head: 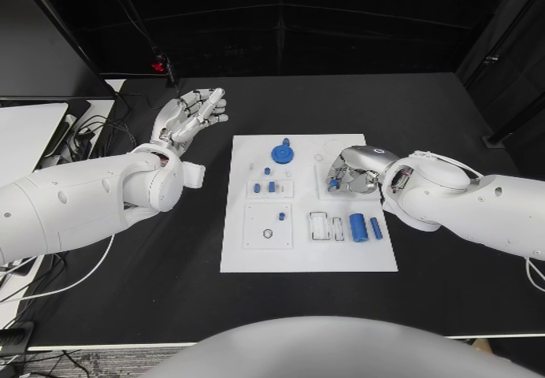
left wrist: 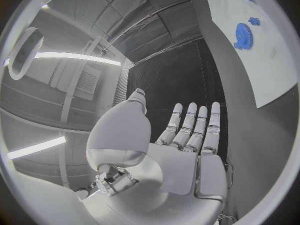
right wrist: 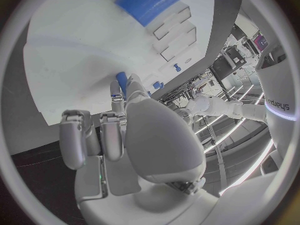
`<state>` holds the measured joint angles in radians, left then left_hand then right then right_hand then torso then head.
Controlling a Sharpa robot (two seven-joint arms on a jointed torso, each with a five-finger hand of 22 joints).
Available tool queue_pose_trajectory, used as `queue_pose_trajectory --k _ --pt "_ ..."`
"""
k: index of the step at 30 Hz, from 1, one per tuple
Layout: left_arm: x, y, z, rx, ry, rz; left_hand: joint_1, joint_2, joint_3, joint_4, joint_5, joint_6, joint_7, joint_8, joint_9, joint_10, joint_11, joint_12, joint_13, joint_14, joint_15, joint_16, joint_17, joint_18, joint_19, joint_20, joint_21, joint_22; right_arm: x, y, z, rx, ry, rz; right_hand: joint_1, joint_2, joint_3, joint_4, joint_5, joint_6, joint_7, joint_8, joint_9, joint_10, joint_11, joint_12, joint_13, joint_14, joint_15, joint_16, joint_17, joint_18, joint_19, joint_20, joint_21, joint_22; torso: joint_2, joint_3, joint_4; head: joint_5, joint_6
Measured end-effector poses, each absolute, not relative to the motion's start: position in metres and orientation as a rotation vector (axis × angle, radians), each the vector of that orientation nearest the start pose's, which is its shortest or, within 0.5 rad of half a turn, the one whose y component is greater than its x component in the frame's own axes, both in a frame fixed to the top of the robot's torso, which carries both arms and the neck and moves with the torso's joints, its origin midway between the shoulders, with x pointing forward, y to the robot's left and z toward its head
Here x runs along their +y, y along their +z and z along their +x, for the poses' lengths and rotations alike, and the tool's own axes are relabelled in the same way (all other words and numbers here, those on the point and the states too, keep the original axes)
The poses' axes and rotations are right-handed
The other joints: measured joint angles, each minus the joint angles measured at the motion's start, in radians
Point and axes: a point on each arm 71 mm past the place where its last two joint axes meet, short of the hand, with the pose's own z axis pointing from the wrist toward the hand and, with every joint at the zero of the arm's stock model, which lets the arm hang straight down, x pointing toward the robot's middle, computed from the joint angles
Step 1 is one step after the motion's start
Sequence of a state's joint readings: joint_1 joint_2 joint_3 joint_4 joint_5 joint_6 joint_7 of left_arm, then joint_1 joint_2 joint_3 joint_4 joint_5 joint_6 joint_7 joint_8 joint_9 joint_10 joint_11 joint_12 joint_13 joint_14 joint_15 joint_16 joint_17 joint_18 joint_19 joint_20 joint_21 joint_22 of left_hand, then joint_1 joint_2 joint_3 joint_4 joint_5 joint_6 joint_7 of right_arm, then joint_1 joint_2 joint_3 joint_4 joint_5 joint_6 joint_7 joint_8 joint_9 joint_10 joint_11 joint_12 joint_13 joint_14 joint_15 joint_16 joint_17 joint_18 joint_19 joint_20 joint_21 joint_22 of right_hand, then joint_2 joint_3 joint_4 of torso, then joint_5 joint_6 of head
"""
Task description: Assemble the parts on the task board
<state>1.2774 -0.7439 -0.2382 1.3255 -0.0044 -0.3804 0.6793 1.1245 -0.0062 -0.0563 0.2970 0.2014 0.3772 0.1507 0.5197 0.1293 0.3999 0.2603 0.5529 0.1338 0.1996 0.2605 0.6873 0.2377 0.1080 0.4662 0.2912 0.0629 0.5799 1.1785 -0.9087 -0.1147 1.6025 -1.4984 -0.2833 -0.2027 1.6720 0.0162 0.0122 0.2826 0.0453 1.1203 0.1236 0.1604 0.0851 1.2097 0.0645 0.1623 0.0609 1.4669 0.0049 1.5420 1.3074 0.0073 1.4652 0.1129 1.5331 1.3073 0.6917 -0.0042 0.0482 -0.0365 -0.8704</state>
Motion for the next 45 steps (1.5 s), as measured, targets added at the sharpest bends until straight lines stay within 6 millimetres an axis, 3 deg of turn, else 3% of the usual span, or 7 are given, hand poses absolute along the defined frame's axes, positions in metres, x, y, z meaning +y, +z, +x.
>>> queue_pose_trajectory --k 11,23,29,35,45 --pt "0.228 -0.200 0.514 1.251 -1.442 -0.897 0.004 0.004 0.000 0.000 0.000 0.000 0.000 0.004 -0.001 0.000 0.000 0.000 -0.001 0.000 0.000 0.004 -0.003 0.000 0.000 0.000 0.000 -0.004 -0.218 -0.212 0.450 1.734 0.590 -0.153 0.017 0.004 0.003 0.003 -0.004 0.003 -0.003 0.002 0.004 0.009 -0.002 -0.015 -0.002 -0.004 -0.004 0.000 0.000 0.000 0.000 0.000 0.000 0.000 0.000 0.0001 -0.0007 0.004 0.003" --pt "0.229 -0.203 0.514 1.252 -1.438 -0.904 0.004 0.004 0.000 0.000 0.004 -0.007 0.000 0.008 -0.003 -0.004 0.004 0.004 -0.003 0.000 0.000 0.008 -0.006 0.000 0.004 -0.004 0.004 -0.003 -0.214 -0.185 0.440 1.590 0.717 -0.106 0.017 0.004 0.002 0.003 -0.005 0.009 -0.001 0.001 0.002 0.013 0.002 -0.025 -0.002 -0.004 -0.003 0.000 0.000 0.000 0.003 -0.004 0.000 0.000 -0.002 0.0001 -0.0009 0.005 0.009" --pt "0.229 -0.203 0.514 1.254 -1.439 -0.905 0.004 0.004 -0.003 -0.003 0.004 -0.007 0.000 0.008 -0.003 -0.004 0.004 0.008 -0.003 0.000 0.000 0.007 -0.008 0.000 0.004 -0.004 0.004 -0.006 -0.195 -0.181 0.438 1.564 0.786 -0.112 0.018 0.003 0.002 0.003 -0.002 0.009 -0.001 -0.002 0.000 0.013 0.002 -0.029 -0.002 -0.004 -0.003 0.000 0.000 0.000 0.003 -0.004 0.000 0.000 -0.001 -0.0002 0.0002 0.009 0.012" --pt "0.227 -0.203 0.514 1.255 -1.442 -0.906 0.004 0.004 -0.003 -0.003 0.004 -0.007 0.000 0.008 -0.004 -0.007 0.000 0.008 -0.004 -0.004 -0.004 0.007 -0.009 0.000 0.004 -0.004 0.004 -0.008 -0.159 -0.179 0.434 1.551 0.887 -0.149 0.018 0.002 0.002 0.003 -0.002 0.008 -0.001 -0.007 -0.001 0.013 0.002 -0.035 -0.002 -0.004 -0.003 0.000 0.000 0.000 0.003 -0.004 0.000 0.000 0.000 -0.0002 0.0012 0.017 0.011" --pt "0.227 -0.204 0.513 1.256 -1.444 -0.907 0.004 0.004 -0.003 -0.003 0.004 -0.007 0.000 0.008 -0.004 -0.007 0.000 0.008 -0.004 -0.004 -0.004 0.007 -0.009 0.000 0.004 -0.004 0.004 -0.008 -0.113 -0.187 0.420 1.587 1.005 -0.228 0.018 0.002 0.002 0.003 -0.002 0.008 -0.001 -0.011 -0.001 0.012 0.002 -0.039 -0.002 -0.004 -0.003 0.000 0.000 0.000 0.003 -0.004 0.000 0.000 0.001 -0.0002 0.0020 0.043 0.001"
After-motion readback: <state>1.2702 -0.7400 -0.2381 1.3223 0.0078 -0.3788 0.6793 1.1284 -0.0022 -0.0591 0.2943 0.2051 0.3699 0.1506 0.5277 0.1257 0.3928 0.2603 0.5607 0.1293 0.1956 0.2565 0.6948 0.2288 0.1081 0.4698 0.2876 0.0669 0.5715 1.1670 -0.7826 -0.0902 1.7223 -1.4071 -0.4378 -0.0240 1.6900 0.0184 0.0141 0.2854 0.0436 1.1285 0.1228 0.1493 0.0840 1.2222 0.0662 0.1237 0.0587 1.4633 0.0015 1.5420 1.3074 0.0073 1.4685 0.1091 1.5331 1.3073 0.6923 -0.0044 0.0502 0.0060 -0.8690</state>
